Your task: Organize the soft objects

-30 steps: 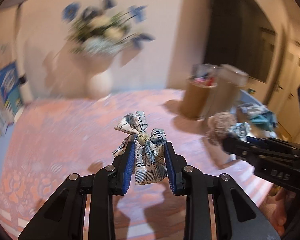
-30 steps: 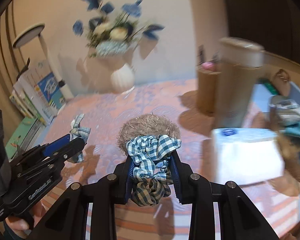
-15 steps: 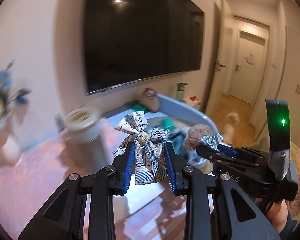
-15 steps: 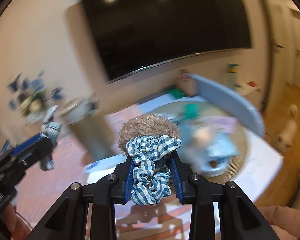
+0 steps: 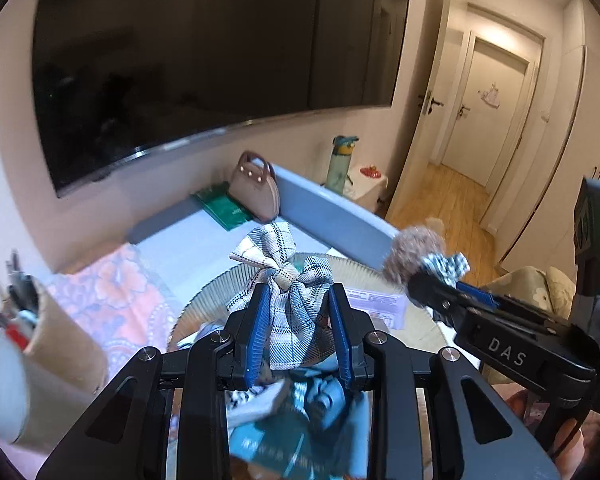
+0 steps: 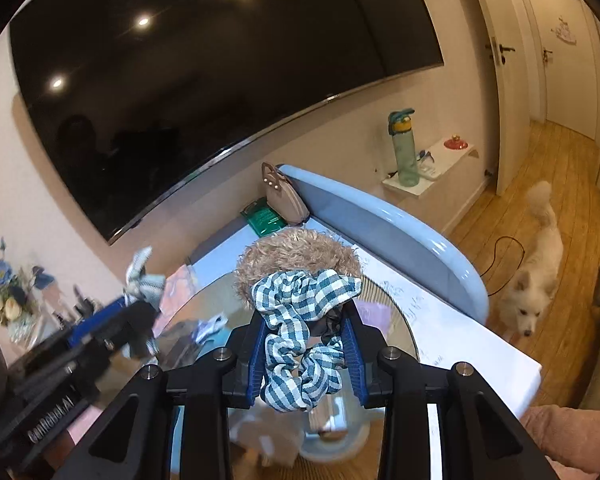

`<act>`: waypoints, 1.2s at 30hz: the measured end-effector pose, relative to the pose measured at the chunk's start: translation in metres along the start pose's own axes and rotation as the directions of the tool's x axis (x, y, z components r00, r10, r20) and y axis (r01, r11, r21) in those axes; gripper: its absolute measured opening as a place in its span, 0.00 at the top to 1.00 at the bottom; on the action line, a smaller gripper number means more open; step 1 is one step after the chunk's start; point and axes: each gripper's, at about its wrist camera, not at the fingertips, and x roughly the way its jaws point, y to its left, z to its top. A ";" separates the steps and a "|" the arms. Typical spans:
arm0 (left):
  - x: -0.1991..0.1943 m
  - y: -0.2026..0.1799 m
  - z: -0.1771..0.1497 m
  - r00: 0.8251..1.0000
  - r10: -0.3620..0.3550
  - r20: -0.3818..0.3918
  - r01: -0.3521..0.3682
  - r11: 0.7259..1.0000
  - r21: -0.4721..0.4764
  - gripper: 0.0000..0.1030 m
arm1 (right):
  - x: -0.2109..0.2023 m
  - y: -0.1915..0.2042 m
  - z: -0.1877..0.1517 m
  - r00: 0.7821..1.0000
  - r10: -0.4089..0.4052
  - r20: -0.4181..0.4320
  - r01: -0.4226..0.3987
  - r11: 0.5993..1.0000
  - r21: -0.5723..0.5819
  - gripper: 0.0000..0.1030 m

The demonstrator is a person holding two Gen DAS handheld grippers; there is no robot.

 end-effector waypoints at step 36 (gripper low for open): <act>-0.340 0.121 -0.094 0.826 0.517 0.224 -0.505 0.856 -0.112 0.35 | -0.093 0.218 -0.136 0.853 0.378 -0.360 -0.494 0.806 -0.325 0.42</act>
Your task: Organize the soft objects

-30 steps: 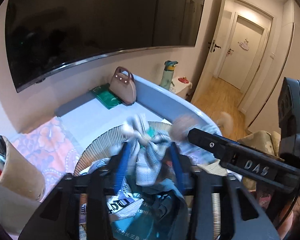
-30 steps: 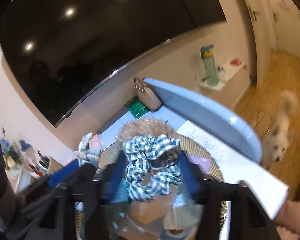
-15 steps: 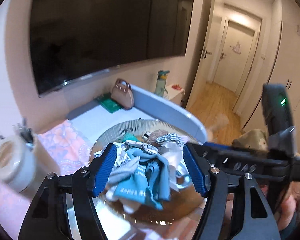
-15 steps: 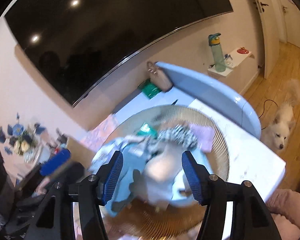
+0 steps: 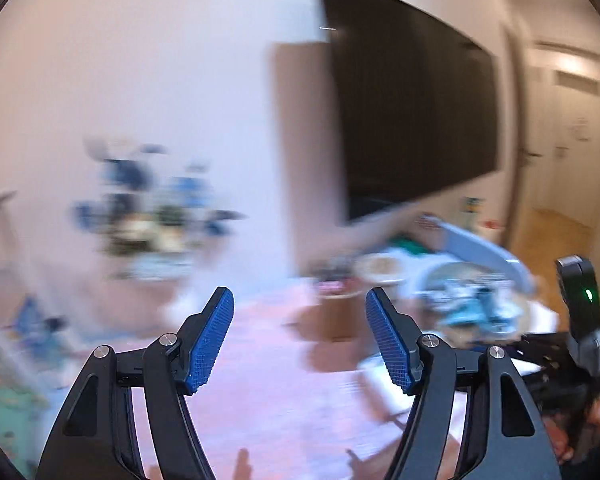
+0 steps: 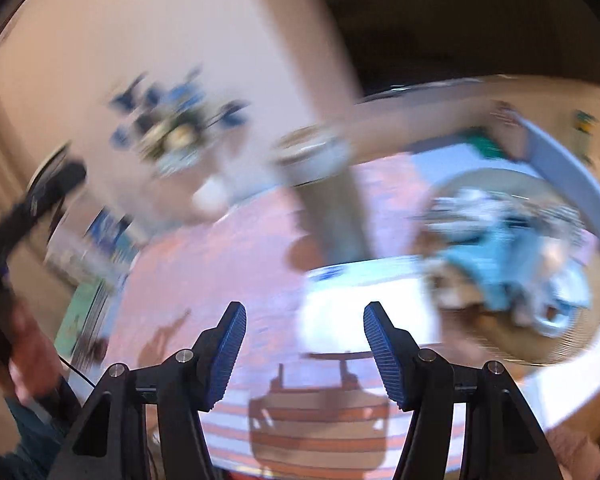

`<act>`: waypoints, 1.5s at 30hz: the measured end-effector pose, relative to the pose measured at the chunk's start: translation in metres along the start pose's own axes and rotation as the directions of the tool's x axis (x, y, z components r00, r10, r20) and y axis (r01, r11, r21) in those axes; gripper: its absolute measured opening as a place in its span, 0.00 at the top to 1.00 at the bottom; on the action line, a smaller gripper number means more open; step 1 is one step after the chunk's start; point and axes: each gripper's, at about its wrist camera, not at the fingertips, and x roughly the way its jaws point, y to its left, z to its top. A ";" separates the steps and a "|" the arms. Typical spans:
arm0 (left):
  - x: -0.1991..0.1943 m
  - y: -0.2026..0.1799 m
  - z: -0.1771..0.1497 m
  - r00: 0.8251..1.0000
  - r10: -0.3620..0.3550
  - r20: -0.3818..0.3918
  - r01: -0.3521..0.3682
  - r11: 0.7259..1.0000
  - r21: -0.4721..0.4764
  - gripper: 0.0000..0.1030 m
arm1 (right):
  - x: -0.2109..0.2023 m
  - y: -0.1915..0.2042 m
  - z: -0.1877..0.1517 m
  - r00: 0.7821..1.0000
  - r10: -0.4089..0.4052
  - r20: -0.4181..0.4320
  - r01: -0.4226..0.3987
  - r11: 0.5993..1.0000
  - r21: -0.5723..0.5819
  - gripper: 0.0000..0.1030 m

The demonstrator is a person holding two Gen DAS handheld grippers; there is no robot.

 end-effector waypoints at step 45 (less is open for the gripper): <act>0.115 0.138 -0.235 0.915 0.322 -0.242 -0.391 0.853 -0.345 0.01 | 0.204 0.112 -0.042 0.932 -0.265 0.247 0.319 0.924 -0.210 0.10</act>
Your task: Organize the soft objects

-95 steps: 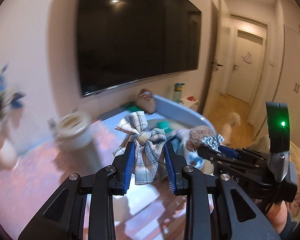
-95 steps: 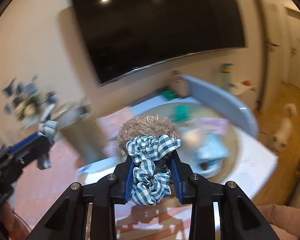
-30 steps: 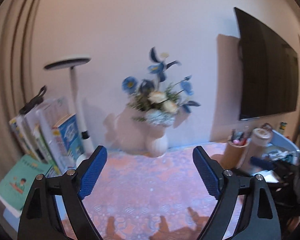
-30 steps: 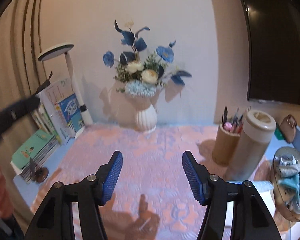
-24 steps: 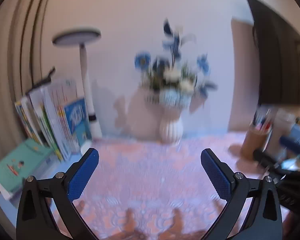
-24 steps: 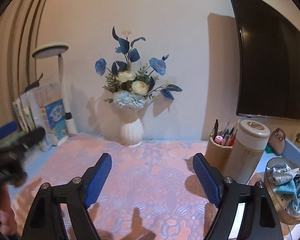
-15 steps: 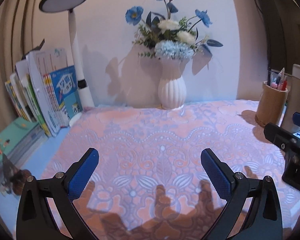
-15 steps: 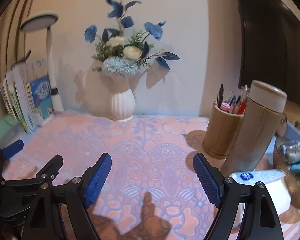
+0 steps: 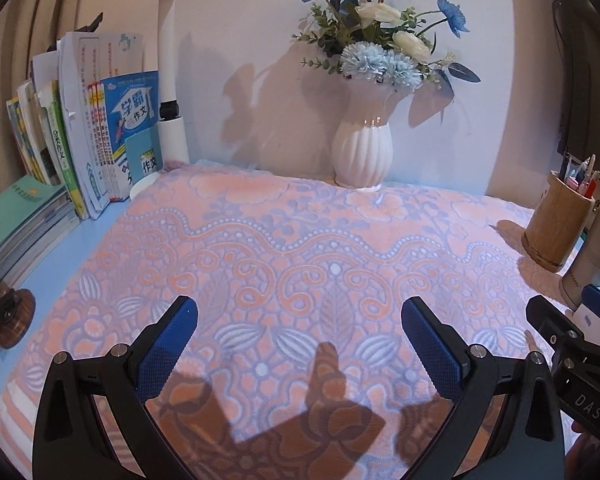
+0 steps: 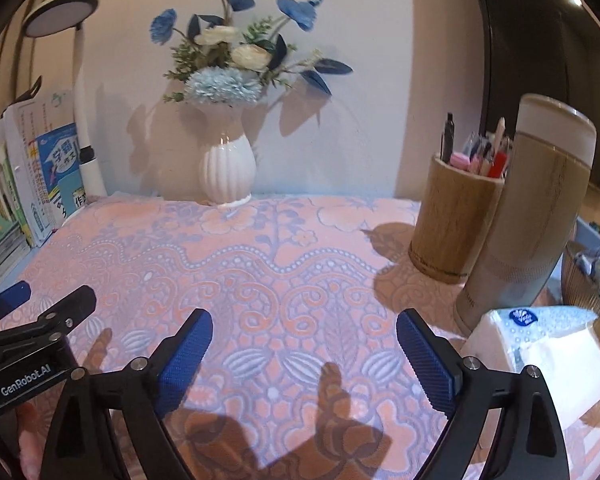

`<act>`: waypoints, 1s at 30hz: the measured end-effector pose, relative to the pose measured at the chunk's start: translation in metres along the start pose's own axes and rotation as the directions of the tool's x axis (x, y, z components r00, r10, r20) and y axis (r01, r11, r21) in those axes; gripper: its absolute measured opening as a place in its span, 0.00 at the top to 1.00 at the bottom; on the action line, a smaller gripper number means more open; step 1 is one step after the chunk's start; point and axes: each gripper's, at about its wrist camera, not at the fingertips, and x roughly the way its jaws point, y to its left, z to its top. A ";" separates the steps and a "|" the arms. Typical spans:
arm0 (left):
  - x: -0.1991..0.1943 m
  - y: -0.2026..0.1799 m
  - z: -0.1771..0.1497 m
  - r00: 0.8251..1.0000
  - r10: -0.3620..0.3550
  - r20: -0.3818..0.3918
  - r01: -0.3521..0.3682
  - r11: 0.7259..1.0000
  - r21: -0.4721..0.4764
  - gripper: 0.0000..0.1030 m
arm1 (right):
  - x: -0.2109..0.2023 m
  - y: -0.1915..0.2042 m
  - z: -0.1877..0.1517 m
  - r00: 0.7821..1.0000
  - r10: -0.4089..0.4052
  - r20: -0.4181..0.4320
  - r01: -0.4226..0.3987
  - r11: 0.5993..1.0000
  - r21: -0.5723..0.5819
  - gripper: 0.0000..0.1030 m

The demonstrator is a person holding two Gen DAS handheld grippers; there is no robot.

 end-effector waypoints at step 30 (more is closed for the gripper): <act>0.006 0.004 0.000 0.999 0.006 -0.038 -0.007 1.000 -0.017 0.01 | 0.006 -0.001 -0.001 1.000 0.000 -0.030 0.000 1.000 -0.003 0.04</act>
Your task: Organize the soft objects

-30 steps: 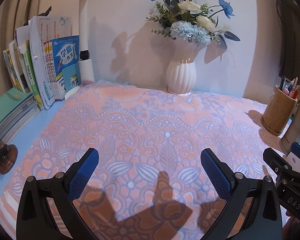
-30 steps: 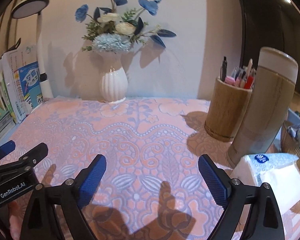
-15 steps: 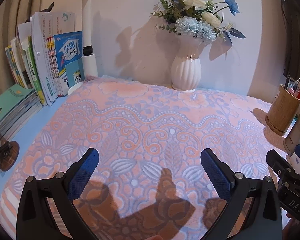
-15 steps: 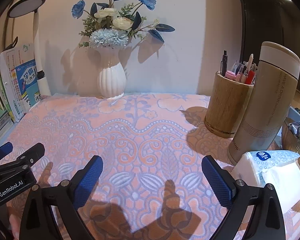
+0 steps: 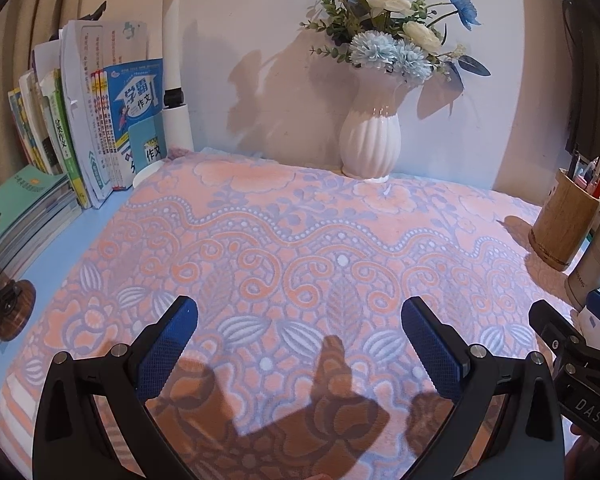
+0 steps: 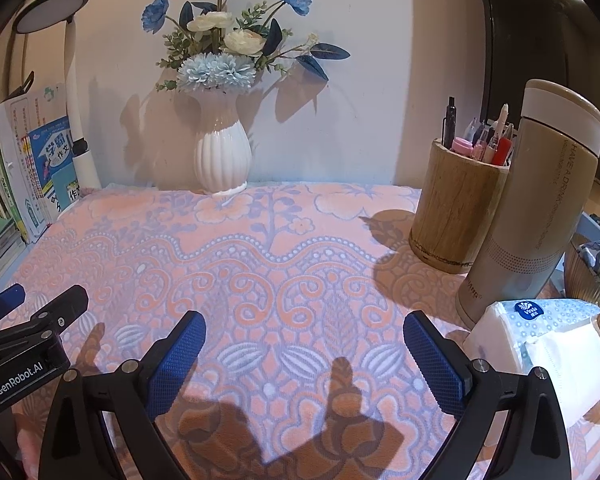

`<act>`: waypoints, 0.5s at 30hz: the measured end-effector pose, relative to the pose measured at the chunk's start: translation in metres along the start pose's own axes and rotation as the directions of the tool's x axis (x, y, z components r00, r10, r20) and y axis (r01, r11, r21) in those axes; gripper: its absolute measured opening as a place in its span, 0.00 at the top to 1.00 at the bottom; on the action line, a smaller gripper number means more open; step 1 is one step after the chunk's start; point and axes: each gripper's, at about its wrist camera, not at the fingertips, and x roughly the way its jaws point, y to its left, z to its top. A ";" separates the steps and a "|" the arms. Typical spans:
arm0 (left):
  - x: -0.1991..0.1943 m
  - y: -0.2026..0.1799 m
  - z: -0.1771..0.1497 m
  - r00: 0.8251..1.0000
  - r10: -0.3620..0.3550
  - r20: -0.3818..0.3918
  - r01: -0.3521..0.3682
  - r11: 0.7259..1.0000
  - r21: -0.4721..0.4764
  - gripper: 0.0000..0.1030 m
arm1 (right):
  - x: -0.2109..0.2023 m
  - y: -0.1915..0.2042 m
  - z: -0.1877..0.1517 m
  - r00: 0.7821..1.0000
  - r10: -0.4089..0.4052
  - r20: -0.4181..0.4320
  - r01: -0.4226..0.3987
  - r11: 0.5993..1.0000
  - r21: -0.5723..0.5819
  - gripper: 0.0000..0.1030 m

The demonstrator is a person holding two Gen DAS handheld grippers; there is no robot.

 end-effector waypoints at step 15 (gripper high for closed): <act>0.001 0.004 0.001 1.000 -0.018 -0.002 0.018 1.000 -0.014 0.01 | 0.000 0.000 0.000 1.000 0.000 -0.001 0.000 1.000 -0.001 0.04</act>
